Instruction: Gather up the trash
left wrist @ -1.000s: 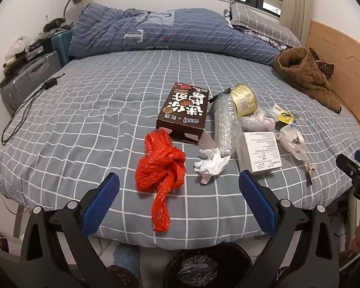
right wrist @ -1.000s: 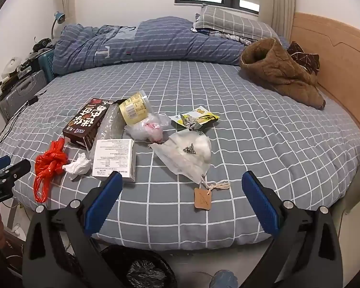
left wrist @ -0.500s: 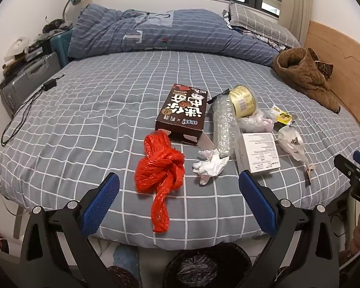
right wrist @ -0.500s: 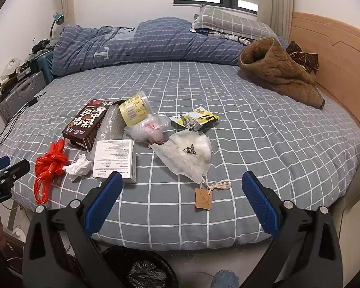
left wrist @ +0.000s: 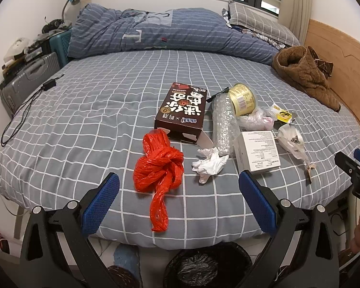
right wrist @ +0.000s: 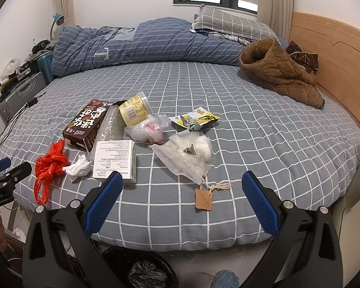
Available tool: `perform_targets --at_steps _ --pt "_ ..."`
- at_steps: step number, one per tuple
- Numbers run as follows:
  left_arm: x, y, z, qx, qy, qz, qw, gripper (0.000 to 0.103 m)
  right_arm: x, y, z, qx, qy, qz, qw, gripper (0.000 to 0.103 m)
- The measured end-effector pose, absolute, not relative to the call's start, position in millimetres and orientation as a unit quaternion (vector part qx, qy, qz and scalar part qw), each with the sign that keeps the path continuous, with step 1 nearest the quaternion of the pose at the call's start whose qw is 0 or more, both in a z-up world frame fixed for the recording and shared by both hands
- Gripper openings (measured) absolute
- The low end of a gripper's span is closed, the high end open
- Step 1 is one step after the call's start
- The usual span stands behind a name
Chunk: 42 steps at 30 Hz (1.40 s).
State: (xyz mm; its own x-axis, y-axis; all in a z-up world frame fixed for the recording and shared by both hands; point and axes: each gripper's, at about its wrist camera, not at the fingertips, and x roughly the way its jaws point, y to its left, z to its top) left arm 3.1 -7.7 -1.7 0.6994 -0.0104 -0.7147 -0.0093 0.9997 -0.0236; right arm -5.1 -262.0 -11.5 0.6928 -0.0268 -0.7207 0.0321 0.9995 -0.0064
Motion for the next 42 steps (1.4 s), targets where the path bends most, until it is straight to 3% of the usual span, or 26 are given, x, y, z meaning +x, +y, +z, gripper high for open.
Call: perform_targets --at_steps 42 --pt "1.2 -7.2 0.1 0.001 0.394 0.012 0.919 0.097 -6.4 -259.8 -7.6 -0.002 0.386 -0.002 0.922 0.095"
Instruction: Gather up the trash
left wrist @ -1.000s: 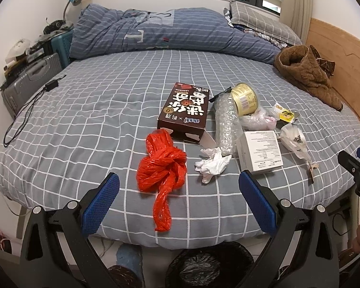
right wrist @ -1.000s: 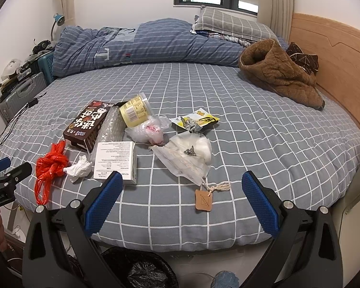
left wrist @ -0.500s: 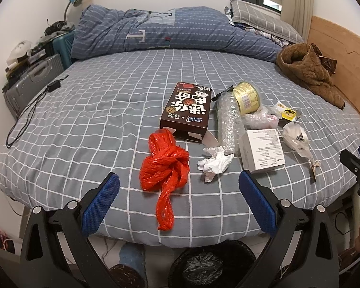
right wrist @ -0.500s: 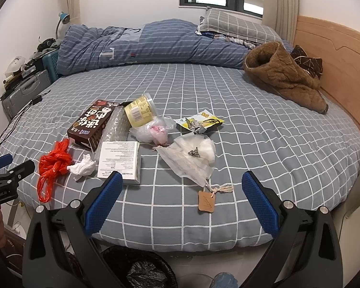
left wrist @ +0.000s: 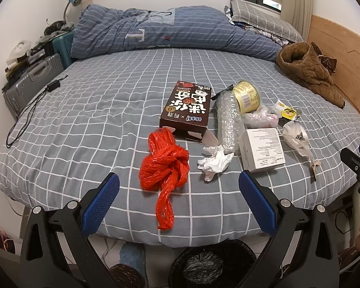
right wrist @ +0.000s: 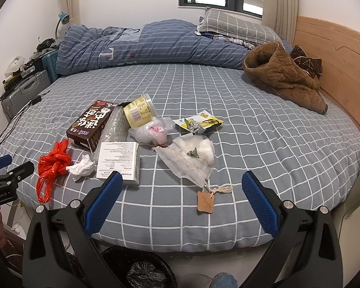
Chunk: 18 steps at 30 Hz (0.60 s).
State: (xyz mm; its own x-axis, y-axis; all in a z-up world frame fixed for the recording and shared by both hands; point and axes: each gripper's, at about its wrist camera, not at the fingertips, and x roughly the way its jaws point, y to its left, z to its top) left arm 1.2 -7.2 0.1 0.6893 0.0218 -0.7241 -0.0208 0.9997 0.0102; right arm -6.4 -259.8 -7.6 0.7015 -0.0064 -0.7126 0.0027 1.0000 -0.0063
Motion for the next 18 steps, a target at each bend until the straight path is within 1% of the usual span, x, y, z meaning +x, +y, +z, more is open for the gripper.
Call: perform_targets --at_steps 18 --pt "0.7 -9.1 1.3 0.001 0.395 0.008 0.919 0.097 -3.6 -258.6 -8.5 -0.005 0.387 -0.002 0.922 0.095"
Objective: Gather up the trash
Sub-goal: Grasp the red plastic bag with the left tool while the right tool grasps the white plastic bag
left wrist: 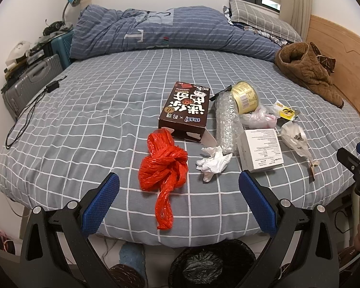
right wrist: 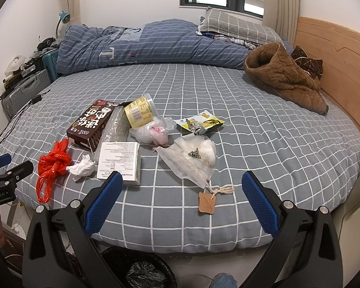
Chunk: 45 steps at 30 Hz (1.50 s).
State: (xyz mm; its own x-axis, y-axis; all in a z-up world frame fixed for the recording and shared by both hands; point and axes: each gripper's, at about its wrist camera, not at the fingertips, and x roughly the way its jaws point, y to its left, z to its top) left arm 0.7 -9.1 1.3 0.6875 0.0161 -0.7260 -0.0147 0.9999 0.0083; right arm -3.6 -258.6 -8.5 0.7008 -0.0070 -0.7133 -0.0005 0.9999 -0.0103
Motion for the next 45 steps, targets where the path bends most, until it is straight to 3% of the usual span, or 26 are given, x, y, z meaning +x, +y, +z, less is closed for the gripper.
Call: perform_targets --at_steps 20,30,37,45 --pt "95.4 32.6 -46.4 -0.015 0.445 0.031 0.895 0.097 99.9 -276.1 -62.5 -0.025 0.432 -0.016 0.901 0.091" --pt "114.7 29.9 -74.7 -0.009 0.477 0.023 0.879 0.093 135.4 -294.7 -110.8 0.014 0.482 -0.010 0.876 0.078" --pt "119.1 26.9 -89.8 -0.008 0.489 0.018 0.872 0.081 140.4 -292.6 -126.1 0.025 0.501 0.000 0.865 0.061" --pt "119.4 23.8 -100.0 -0.009 0.495 0.021 0.869 0.052 141.3 -290.7 -127.0 0.009 0.505 -0.012 0.863 0.043"
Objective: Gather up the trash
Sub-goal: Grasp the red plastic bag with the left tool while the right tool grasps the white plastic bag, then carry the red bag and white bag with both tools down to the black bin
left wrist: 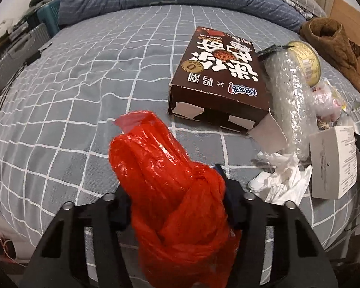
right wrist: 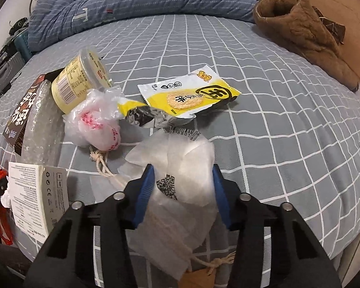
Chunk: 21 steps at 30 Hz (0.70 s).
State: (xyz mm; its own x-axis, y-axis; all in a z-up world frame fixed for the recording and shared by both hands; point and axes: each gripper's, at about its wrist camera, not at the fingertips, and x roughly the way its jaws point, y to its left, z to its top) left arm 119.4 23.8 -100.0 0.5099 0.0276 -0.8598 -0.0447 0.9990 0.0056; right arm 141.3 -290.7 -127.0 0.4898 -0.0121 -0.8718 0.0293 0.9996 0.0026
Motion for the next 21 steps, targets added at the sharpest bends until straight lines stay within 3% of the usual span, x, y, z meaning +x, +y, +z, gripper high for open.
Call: perform_targets --at_steps 4,14,18,20,21 --pt "117.9 23.2 -95.0 -0.013 0.490 0.019 0.871 0.047 139.1 -292.6 -124.0 0.010 0.502 -0.015 0.865 0.038" --pt "108.3 23.3 -82.4 -0.015 0.479 0.016 0.877 0.046 131.3 -292.4 -108.8 0.006 0.490 -0.020 0.871 0.034" --pt "103.4 25.2 -89.6 -0.022 0.490 0.030 0.871 0.061 130.1 -290.9 -109.1 0.002 0.492 -0.020 0.871 0.034" --pt "98.9 23.7 -91.0 -0.017 0.486 0.033 0.873 0.061 129.9 -291.2 -109.4 0.002 0.492 -0.021 0.870 0.034" --pt "96.2 21.8 -91.9 -0.015 0.486 0.032 0.873 0.055 129.6 -291.3 -109.2 0.003 0.492 -0.020 0.870 0.034"
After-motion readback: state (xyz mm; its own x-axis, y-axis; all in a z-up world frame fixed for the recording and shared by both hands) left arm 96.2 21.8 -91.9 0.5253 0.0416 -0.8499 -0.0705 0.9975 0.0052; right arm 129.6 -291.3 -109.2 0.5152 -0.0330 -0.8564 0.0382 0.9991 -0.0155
